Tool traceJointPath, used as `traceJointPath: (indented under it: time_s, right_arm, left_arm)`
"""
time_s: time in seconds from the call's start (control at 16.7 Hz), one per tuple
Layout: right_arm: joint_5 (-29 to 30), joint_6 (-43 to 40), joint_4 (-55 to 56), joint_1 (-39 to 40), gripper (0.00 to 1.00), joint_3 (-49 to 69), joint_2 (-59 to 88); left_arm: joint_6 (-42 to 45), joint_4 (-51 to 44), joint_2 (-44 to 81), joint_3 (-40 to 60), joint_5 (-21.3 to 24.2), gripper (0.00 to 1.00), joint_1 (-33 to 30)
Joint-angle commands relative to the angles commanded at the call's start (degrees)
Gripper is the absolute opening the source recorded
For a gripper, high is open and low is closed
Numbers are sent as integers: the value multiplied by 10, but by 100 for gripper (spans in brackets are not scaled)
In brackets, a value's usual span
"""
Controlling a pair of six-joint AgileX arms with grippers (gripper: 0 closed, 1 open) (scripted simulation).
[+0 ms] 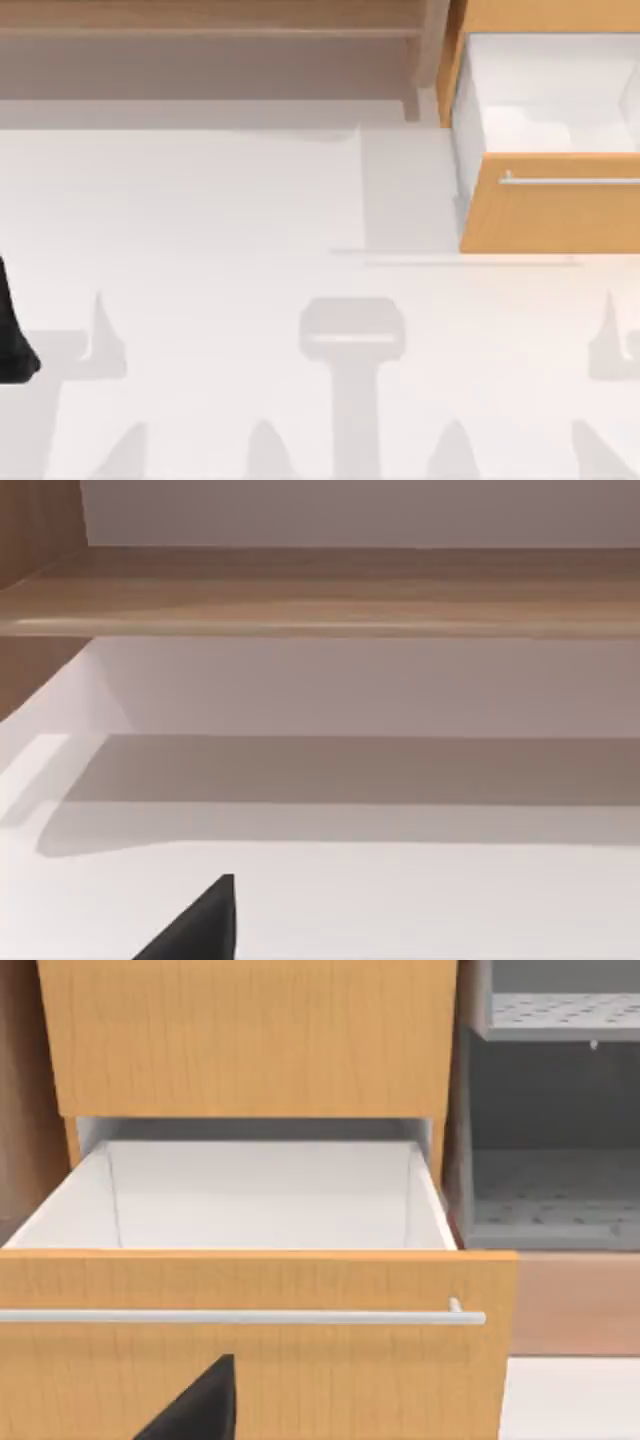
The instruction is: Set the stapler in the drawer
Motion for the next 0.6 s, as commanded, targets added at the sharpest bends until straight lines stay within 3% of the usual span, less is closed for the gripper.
traceJointPath:
  time_s: [0.3,0.6]
  right_arm:
    - [0,-12,-33,-10,100,25,38]
    - [-1,-56,-163,-50,100,123,221]
  left_arm:
    - [0,0,0,0,0,100,0]
    - [0,0,0,0,0,100,0]
